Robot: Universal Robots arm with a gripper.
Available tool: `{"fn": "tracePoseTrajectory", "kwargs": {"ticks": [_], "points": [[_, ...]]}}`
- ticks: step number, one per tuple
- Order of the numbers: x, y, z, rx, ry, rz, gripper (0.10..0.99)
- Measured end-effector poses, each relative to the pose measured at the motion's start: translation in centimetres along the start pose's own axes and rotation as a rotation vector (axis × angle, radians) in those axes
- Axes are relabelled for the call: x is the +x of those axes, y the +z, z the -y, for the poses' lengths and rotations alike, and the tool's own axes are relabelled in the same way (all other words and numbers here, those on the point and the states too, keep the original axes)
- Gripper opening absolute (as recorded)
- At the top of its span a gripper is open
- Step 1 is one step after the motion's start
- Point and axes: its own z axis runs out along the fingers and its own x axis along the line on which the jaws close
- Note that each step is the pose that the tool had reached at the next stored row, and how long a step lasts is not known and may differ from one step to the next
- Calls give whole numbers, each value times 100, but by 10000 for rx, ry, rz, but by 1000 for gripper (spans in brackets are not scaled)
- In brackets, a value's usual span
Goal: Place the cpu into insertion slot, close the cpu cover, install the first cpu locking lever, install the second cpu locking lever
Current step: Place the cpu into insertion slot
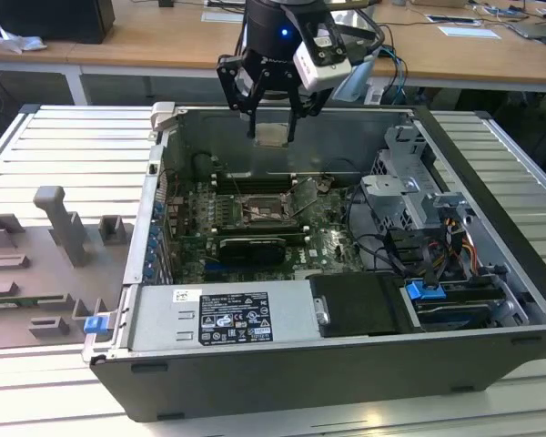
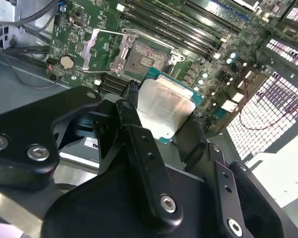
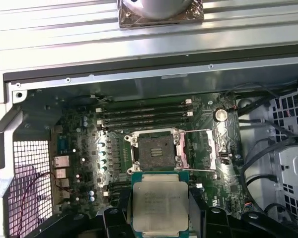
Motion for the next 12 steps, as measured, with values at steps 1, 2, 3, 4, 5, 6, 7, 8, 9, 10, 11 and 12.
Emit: {"fn": "tracePoseTrajectory", "kwargs": {"ticks": [1, 2, 3, 4, 5, 6, 7, 8, 9, 10, 11, 12], "points": [[0, 0, 0, 2, 70, 7, 541], [0, 1, 0, 11, 244, 24, 541], [0, 1, 0, 35, 460, 46, 541], [0, 1, 0, 50, 638, 63, 541], [0, 1, 0, 61, 827, 82, 541], [0, 1, 0, 70, 1131, 109, 541], [0, 1, 0, 73, 1366, 130, 541], [0, 1, 0, 76, 1464, 140, 541], [0, 1, 0, 80, 1573, 150, 541], [0, 1, 0, 86, 1701, 161, 541], [0, 2, 0, 89, 1789, 170, 541], [0, 2, 0, 94, 1902, 180, 541]]}}
